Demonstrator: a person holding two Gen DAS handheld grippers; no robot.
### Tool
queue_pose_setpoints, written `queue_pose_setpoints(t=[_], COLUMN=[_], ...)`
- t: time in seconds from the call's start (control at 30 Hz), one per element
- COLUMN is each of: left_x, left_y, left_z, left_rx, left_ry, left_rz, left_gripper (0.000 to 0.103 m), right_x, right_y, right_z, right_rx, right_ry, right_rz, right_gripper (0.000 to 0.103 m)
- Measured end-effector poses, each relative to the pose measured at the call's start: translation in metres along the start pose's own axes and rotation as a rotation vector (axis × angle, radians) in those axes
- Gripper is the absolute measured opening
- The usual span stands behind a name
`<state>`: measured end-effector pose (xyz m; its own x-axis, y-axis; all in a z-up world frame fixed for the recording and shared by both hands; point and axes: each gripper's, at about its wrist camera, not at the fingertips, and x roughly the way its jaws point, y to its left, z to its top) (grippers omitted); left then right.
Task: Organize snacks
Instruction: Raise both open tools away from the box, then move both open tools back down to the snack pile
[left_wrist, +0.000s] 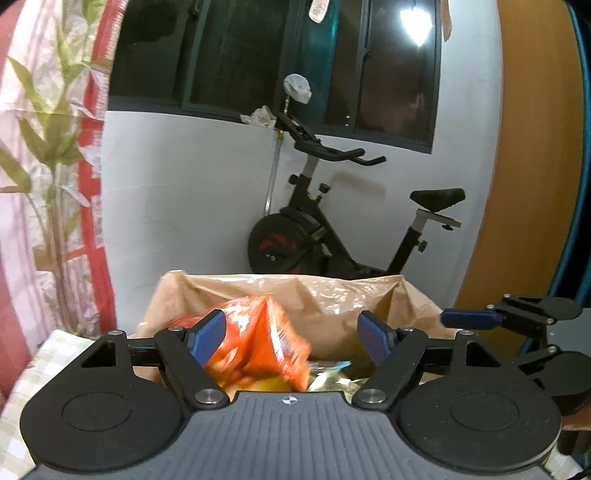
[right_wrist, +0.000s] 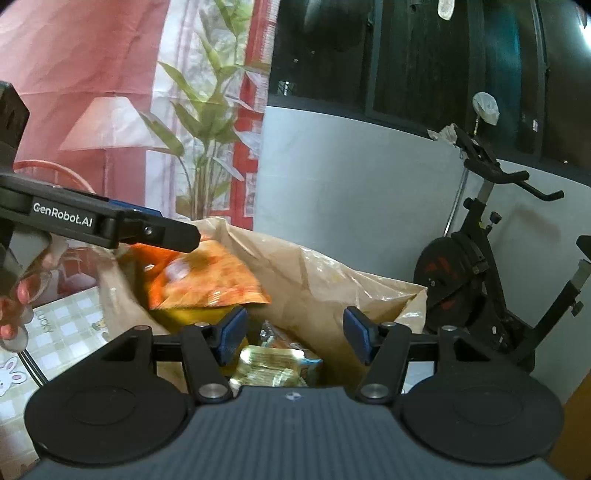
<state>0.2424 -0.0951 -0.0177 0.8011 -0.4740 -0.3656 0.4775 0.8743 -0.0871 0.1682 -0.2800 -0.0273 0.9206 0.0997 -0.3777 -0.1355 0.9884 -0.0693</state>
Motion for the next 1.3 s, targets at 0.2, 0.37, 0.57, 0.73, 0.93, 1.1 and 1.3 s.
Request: queue_pose_setpoints(t=[0.2, 0.37, 0.57, 0.73, 0.93, 1.1, 1.3], left_x=[-0.029, -0.054, -0.078, -0.084, -0.077, -0.072, -0.067], left_y=[0.012, 0.022, 0.038, 0.054, 0.066, 0.064, 0.062], left_z=[0.000, -0.012, -0.049, -0.081, -0.109, -0.124, -0.136], left_rx=[0.016, 0.022, 0.008, -0.055, -0.136, -0.142, -0.107], left_ry=[-0.021, -0.035, -0.024, 0.021, 0.081, 0.109, 0.134], left_rz=[0.033, 0.048, 0.101, 0.142, 0.178, 0.195, 0.226], left_gripper=[0.080, 0.081, 0.081, 0.081, 0.080, 0.080, 0.080], right_x=[-0.019, -0.035, -0.051, -0.062, -0.070, -0.068, -0.057], right_y=[0.013, 0.024, 0.040, 0.043, 0.039, 0.034, 0.029], right_z=[0.001, -0.002, -0.017, -0.036, -0.064, -0.086, -0.113], right_rx=[0.000, -0.006, -0.055, -0.049, -0.016, 0.013, 0.056], right_ry=[-0.019, -0.048, -0.082, -0.091, -0.070, -0.025, 0.048], right_rz=[0.027, 0.059, 0.078, 0.080, 0.050, 0.026, -0.016], right_gripper=[0.061, 0.061, 0.061, 0.061, 0.061, 0.061, 0.061])
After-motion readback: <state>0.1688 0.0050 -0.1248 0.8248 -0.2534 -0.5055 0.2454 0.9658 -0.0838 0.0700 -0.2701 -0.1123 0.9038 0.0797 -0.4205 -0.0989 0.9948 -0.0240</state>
